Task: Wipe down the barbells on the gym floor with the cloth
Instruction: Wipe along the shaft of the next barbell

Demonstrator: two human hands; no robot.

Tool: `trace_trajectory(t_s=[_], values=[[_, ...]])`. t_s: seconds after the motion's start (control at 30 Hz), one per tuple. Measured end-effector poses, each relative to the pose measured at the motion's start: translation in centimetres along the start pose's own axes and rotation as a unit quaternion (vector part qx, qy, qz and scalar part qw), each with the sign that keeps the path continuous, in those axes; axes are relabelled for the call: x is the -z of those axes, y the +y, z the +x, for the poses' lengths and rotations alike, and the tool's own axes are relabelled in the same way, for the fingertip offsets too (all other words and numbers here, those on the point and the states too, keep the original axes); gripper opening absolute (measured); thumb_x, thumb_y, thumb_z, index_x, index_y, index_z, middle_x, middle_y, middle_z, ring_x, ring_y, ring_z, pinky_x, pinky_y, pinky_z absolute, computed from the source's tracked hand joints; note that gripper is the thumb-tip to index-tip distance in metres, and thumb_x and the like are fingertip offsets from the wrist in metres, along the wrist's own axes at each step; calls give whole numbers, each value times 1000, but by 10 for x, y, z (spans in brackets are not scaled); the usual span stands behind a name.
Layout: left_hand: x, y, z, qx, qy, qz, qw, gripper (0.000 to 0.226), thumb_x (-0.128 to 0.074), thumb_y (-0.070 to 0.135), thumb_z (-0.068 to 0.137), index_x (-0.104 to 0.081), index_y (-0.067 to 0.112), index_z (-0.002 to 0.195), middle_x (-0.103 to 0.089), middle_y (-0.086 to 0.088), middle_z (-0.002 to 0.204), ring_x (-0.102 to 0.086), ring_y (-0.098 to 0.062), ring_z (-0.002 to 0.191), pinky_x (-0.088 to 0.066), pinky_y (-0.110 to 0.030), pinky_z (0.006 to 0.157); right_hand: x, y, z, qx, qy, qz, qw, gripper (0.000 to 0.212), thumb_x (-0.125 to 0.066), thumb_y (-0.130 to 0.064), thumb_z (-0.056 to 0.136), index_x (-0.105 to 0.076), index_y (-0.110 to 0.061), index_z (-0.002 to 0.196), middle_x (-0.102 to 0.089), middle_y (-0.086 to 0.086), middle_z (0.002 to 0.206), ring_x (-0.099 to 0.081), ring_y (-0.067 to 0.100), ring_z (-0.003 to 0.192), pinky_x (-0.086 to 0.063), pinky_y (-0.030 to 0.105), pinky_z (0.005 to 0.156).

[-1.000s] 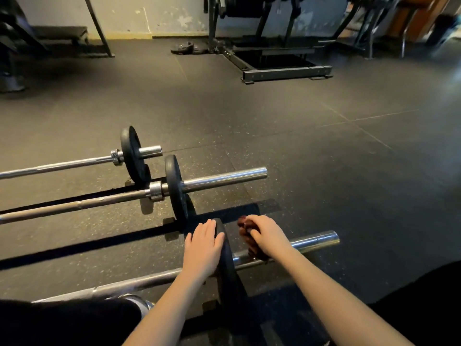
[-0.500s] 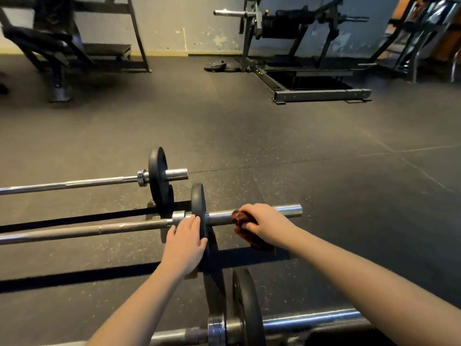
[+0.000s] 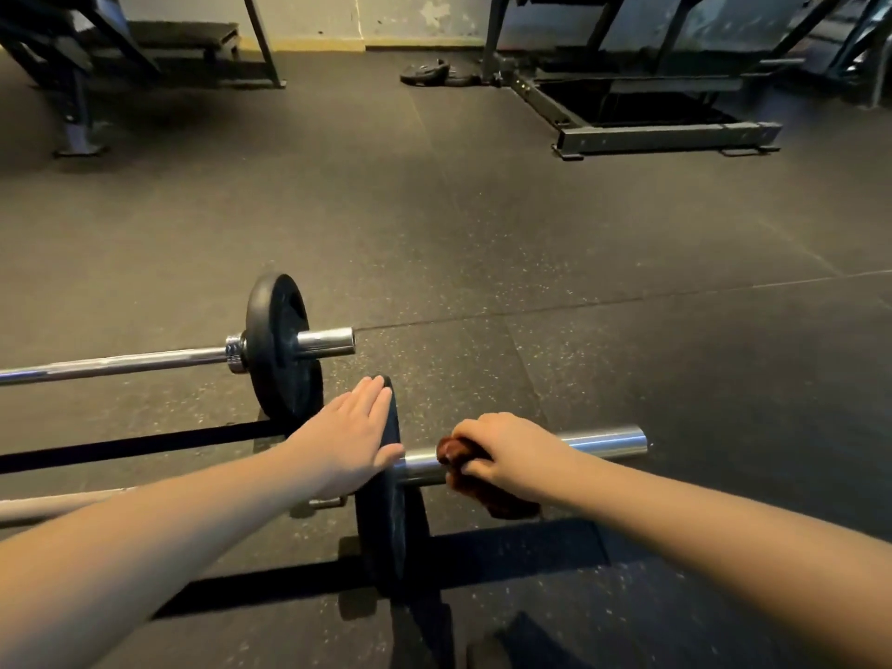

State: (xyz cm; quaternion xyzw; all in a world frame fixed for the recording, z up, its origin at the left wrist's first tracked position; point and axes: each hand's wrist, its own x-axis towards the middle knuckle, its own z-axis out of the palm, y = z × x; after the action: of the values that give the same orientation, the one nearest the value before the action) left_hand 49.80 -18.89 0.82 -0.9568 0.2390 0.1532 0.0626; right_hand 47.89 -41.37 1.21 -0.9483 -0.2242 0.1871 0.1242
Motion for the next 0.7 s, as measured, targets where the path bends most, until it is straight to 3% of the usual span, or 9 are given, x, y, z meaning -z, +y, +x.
trace_trajectory(t_s=[0.1,0.2,0.37,0.43,0.5,0.57,0.63,0.7], values=[[-3,-7,4,-13,15,-20,1000,82,-19,61,97,6,4,152,9,-13,161,9,-22,148,3,-31,119,-20,5,35,-1,51,63,997,35,-56,-28,95,-53,-18,129,-59,9,121,-53,27,113,-42,38,96],[-9,-8,7,-20,56,-35,998,99,5,70,76,2,6,153,5,-11,161,7,-21,148,7,-26,113,-53,3,67,-3,107,98,989,35,-52,-31,96,-53,-20,129,-60,7,121,-52,27,113,-41,41,96],[-22,-4,3,-18,117,-108,987,94,3,63,77,-3,8,153,3,-8,162,6,-18,148,7,-24,114,-113,8,79,53,199,-12,978,39,-37,-41,89,-63,-21,111,-62,0,109,-59,23,103,-44,44,95],[-28,-4,3,-15,135,-125,983,90,-1,60,80,-8,7,153,-2,-9,161,2,-19,149,7,-23,114,-113,20,89,1,246,-47,968,40,-36,-40,88,-70,-21,99,-66,3,109,-62,24,104,-38,44,99],[-34,-4,6,-9,156,-141,978,86,-5,56,83,-14,6,152,-7,-9,161,-1,-20,149,4,-24,114,-105,23,96,-90,238,-26,967,45,-33,-38,88,-73,-20,94,-66,10,116,-62,28,107,-39,47,100],[-38,-4,7,-7,174,-155,972,83,-9,54,84,-18,6,152,-12,-10,160,-5,-21,148,1,-25,115,-109,9,93,-87,220,-4,972,46,-32,-37,89,-68,-19,111,-62,11,126,-59,30,111,-44,48,99],[-42,-2,7,-5,188,-167,968,81,-12,53,85,-21,7,151,-15,-8,160,-8,-20,148,-2,-26,116,-127,-6,75,-9,203,-7,979,49,-38,-35,88,-57,-15,128,-57,8,131,-55,27,116,-44,46,102],[-44,-2,6,1,205,-178,962,77,-16,50,87,-24,7,151,-18,-7,159,-11,-19,148,-5,-27,117,-128,1,62,48,184,-21,982,52,-41,-37,86,-54,-14,131,-57,6,130,-53,25,116,-45,43,101]])
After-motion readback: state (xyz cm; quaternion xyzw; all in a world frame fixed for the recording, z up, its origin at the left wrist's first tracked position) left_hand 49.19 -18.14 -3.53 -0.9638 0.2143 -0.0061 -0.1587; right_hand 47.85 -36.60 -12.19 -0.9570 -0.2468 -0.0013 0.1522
